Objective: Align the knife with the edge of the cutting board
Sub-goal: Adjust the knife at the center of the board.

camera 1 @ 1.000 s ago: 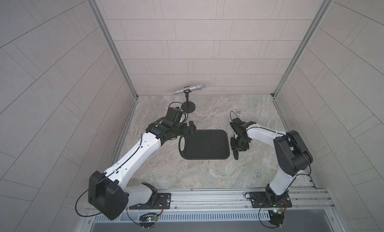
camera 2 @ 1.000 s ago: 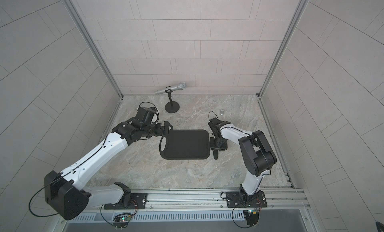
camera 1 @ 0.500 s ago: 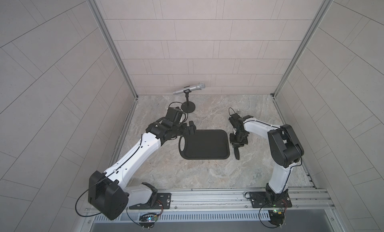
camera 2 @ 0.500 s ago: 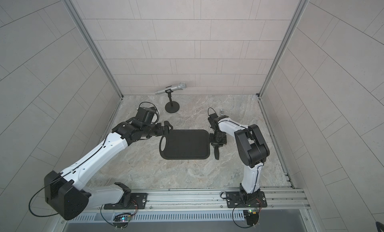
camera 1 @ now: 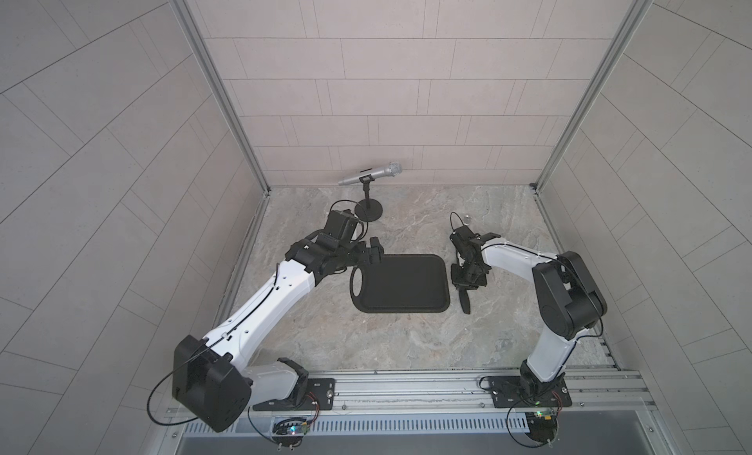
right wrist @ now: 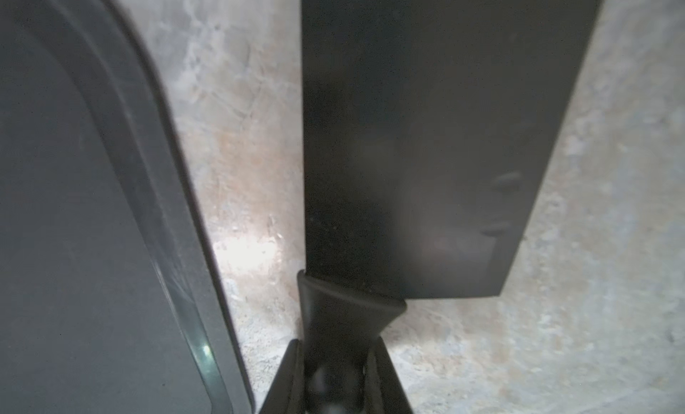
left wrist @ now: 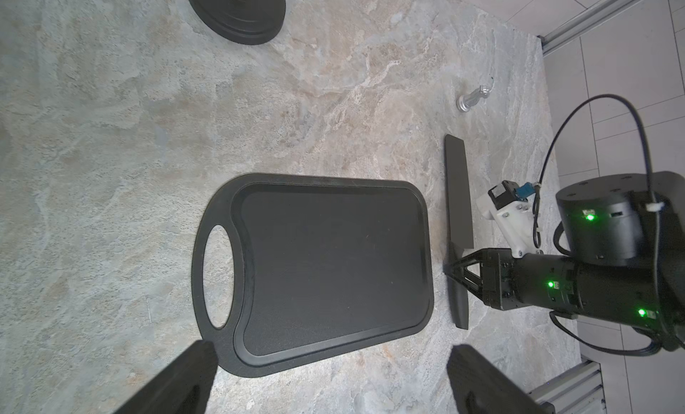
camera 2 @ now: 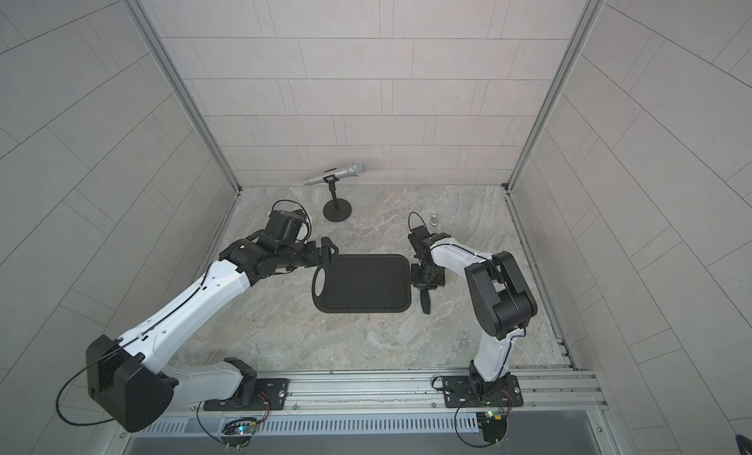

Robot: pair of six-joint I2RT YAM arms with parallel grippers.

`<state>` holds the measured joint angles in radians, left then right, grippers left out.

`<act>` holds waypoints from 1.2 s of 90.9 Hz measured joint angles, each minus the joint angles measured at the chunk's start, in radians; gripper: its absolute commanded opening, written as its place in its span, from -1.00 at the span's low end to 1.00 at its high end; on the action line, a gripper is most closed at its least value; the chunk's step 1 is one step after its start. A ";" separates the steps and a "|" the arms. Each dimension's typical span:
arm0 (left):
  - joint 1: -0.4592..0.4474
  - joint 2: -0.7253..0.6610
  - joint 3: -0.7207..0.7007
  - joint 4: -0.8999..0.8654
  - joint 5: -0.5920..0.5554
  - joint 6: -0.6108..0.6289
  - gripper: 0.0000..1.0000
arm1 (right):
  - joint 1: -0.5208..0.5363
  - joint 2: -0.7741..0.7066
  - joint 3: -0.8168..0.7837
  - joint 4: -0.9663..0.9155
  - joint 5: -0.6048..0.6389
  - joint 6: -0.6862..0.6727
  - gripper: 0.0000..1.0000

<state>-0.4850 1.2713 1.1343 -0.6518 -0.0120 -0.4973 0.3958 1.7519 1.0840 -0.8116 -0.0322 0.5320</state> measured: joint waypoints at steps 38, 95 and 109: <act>0.000 0.000 0.000 0.000 -0.004 0.000 1.00 | 0.097 -0.151 -0.100 0.065 0.083 0.056 -1.00; 0.000 0.000 0.000 0.000 -0.008 0.000 1.00 | 0.204 -0.155 -0.130 0.132 0.093 0.146 -1.00; 0.000 0.000 0.000 0.000 -0.008 0.000 1.00 | 0.207 -0.122 -0.125 0.134 0.090 0.146 -1.00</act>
<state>-0.4850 1.2709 1.1343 -0.6514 -0.0204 -0.4973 0.6025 1.6295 0.9592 -0.6777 0.0574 0.6777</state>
